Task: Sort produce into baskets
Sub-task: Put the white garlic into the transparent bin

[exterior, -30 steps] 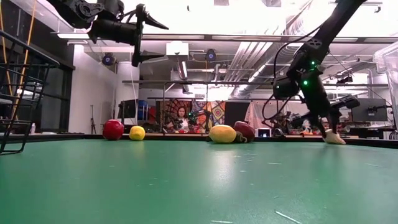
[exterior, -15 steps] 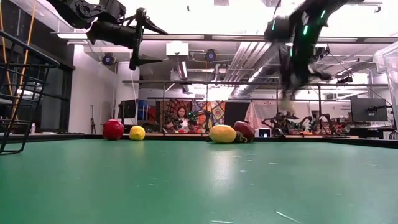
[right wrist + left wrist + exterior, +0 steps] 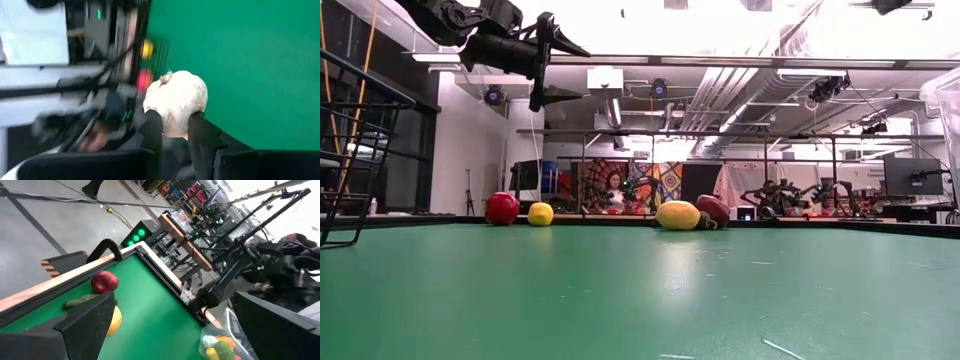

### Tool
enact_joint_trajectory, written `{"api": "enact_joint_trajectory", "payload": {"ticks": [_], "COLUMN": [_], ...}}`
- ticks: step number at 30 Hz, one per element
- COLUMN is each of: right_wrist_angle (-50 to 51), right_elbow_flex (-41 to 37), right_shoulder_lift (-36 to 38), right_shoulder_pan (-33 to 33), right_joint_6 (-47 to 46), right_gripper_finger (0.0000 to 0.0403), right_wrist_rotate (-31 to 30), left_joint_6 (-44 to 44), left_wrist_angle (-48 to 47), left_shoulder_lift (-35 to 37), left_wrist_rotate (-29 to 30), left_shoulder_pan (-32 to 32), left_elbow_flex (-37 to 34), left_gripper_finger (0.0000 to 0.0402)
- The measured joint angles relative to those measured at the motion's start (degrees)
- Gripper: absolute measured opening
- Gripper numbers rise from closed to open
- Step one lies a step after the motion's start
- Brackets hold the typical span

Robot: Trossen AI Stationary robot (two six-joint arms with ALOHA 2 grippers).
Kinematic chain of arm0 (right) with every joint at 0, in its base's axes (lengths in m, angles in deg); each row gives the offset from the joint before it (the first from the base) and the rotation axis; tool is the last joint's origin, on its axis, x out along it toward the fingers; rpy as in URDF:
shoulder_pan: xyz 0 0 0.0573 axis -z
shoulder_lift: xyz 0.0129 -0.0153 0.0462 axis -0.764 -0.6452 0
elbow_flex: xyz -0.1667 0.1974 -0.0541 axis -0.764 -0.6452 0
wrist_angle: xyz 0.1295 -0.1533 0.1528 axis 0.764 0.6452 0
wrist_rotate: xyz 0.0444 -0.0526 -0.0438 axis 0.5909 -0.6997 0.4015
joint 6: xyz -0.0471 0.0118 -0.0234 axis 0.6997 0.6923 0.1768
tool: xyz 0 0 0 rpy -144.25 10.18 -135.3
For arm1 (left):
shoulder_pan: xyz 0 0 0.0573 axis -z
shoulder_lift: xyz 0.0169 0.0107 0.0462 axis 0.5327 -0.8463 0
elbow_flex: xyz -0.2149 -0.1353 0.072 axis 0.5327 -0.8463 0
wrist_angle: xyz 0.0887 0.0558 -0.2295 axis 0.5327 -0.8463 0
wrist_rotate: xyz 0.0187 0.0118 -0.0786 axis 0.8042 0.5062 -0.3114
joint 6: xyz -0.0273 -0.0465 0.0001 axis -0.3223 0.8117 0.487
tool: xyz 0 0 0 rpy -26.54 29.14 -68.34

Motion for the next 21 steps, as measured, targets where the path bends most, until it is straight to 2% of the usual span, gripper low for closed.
{"api": "enact_joint_trajectory", "payload": {"ticks": [2,5,7,10,15,21], "right_wrist_angle": [2.6,8.3,14.0,22.9,30.1,28.5], "right_elbow_flex": [0.5,0.7,0.7,0.5,-0.2,-0.2], "right_shoulder_lift": [0.5,0.6,0.1,-0.8,-2.3,-4.8], "right_shoulder_pan": [-5.8,-13.1,-17.4,-22.4,-26.4,-28.6], "right_joint_6": [-6.8,-15.8,-19.4,-23.5,-27.9,-27.7], "right_gripper_finger": [0.0054,0.0054,0.0055,0.0055,0.0055,0.0055], "right_wrist_rotate": [0.8,6.2,9.9,10.6,8.4,6.6], "left_joint_6": [-0.1,1.7,3.0,3.8,5.2,7.3], "left_wrist_angle": [0.0,0.0,-0.1,0.0,0.4,3.2], "left_shoulder_lift": [0.0,0.0,0.0,0.0,0.0,0.0], "left_wrist_rotate": [0.0,-0.2,-0.7,-0.9,1.3,5.0], "left_shoulder_pan": [0.0,0.1,0.4,1.3,3.8,8.1], "left_elbow_flex": [0.0,0.0,0.0,0.0,0.0,0.0], "left_gripper_finger": [0.039,0.039,0.039,0.039,0.039,0.039]}}
